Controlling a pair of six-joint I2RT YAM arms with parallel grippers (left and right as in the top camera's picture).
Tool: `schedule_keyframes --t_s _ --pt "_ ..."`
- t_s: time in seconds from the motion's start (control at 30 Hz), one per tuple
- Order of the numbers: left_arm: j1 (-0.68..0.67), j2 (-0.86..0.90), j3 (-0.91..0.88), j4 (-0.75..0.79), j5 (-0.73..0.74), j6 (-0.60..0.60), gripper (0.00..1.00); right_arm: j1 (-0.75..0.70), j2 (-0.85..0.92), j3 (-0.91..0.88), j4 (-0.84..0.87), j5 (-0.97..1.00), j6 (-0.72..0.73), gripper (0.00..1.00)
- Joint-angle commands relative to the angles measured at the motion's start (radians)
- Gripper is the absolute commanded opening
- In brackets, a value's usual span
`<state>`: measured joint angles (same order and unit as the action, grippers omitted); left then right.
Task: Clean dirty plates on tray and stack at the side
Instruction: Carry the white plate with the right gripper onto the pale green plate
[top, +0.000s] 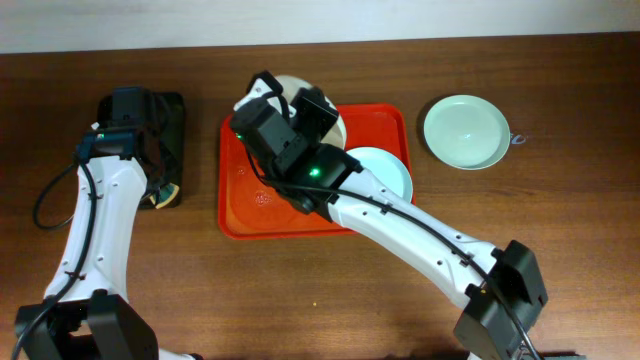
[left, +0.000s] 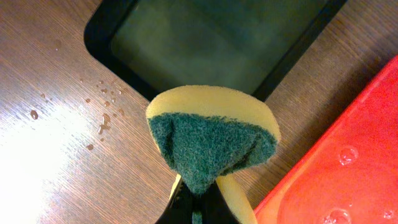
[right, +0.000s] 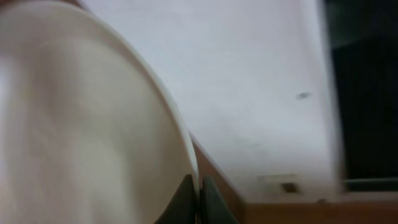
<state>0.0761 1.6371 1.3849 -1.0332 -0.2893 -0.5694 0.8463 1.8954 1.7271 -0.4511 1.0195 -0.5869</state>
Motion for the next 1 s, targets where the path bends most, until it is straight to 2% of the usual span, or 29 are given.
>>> schedule_keyframes --t_s 0.0,0.07,0.1,0.17,0.2,0.23,0.27,0.3,0.33,0.37,0.4,0.43,0.5,0.53,0.6,0.7,0.77,0.8,0.87,0.97 --pt "0.006 -0.006 -0.009 0.000 -0.022 -0.002 0.00 0.011 -0.009 0.008 0.113 0.228 -0.222 0.04" --pt "0.005 -0.006 -0.009 0.000 -0.022 -0.002 0.00 0.011 -0.009 0.008 0.161 0.248 -0.277 0.04" --pt "0.005 -0.006 -0.009 -0.001 -0.021 -0.002 0.00 0.011 -0.009 0.008 0.163 0.241 -0.253 0.04" --pt "0.005 -0.006 -0.009 0.000 -0.021 -0.002 0.00 0.006 -0.008 0.004 0.104 0.128 -0.082 0.04" --pt "0.005 -0.006 -0.009 -0.001 -0.021 -0.002 0.00 -0.007 -0.008 -0.004 0.044 0.002 -0.014 0.04" --pt "0.005 -0.006 -0.009 -0.001 -0.021 -0.002 0.00 -0.049 0.003 -0.033 -0.036 -0.252 0.038 0.04" --pt "0.005 -0.006 -0.009 -0.001 -0.021 -0.002 0.00 -0.087 0.023 -0.054 -0.070 -0.343 0.043 0.04" --pt "0.005 -0.006 -0.010 -0.001 -0.021 -0.002 0.00 -0.117 0.040 -0.068 -0.090 -0.339 0.047 0.04" --pt "0.005 -0.006 -0.010 -0.001 -0.021 -0.002 0.00 -0.136 0.041 -0.067 -0.088 -0.333 0.141 0.04" --pt "0.005 -0.006 -0.010 0.000 -0.021 -0.002 0.00 -0.161 0.027 -0.062 -0.055 -0.365 0.317 0.04" --pt "0.005 -0.006 -0.010 0.000 -0.021 -0.002 0.00 -0.193 0.012 -0.059 -0.042 -0.470 0.397 0.04" --pt "0.005 -0.006 -0.010 -0.002 -0.021 -0.002 0.00 -0.250 -0.004 -0.056 -0.038 -0.669 0.451 0.04" --pt "0.005 -0.006 -0.010 -0.008 -0.021 -0.002 0.00 -0.439 -0.003 -0.055 -0.035 -1.275 0.545 0.04" --pt "0.005 -0.006 -0.010 -0.008 -0.021 -0.002 0.00 -0.506 0.009 -0.055 -0.038 -1.437 0.586 0.04" --pt "0.005 -0.006 -0.010 -0.007 -0.020 -0.003 0.00 -0.628 0.039 -0.055 -0.070 -1.619 0.650 0.04" --pt "0.005 -0.006 -0.010 -0.007 -0.020 -0.003 0.00 -0.721 0.070 -0.060 -0.122 -1.614 0.661 0.04" --pt "0.005 -0.006 -0.010 -0.007 -0.020 -0.003 0.00 -0.772 0.088 -0.062 -0.110 -1.594 0.750 0.04" --pt "0.005 -0.006 -0.010 -0.008 -0.020 -0.003 0.00 -0.824 0.093 -0.062 -0.111 -1.482 0.876 0.04" --pt "0.005 -0.006 -0.010 -0.008 -0.001 -0.017 0.00 -0.905 0.093 -0.063 -0.157 -1.276 0.998 0.04" --pt "0.005 -0.006 -0.010 -0.003 0.006 -0.021 0.00 -1.003 0.093 -0.064 -0.253 -1.147 1.022 0.04"
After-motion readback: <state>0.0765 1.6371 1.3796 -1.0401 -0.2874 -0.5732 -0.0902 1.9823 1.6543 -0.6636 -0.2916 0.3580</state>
